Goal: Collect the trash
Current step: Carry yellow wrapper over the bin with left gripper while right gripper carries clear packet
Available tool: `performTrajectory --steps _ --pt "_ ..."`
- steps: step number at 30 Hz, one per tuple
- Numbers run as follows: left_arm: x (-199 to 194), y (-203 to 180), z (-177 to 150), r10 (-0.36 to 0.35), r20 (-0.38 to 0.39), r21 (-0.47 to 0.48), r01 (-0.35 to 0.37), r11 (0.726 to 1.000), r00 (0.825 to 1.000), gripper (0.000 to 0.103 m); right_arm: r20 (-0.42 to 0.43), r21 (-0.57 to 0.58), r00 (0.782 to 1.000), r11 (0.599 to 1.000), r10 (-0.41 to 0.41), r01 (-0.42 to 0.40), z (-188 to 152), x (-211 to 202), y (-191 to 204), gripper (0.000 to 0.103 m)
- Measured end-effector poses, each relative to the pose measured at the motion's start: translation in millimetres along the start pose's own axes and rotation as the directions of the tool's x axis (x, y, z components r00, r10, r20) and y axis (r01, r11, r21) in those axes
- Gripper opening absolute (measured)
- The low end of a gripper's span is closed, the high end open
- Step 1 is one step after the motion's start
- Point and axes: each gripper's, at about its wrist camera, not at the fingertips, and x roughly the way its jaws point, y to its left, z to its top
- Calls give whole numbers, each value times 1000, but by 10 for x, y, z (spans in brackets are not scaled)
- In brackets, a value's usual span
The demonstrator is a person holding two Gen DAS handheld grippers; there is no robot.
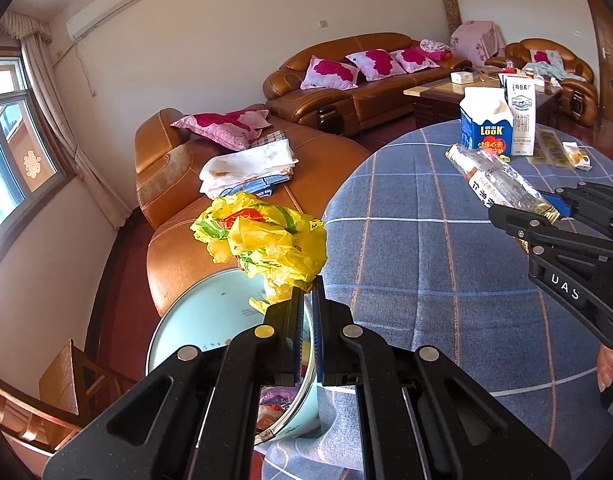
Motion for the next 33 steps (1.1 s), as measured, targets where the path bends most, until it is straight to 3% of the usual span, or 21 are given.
performTrajectory --steps 33 --pt "-27 439 -168 68 -17 -47 -69 997 998 4 17 -105 997 992 75 -72 142 86 648 26"
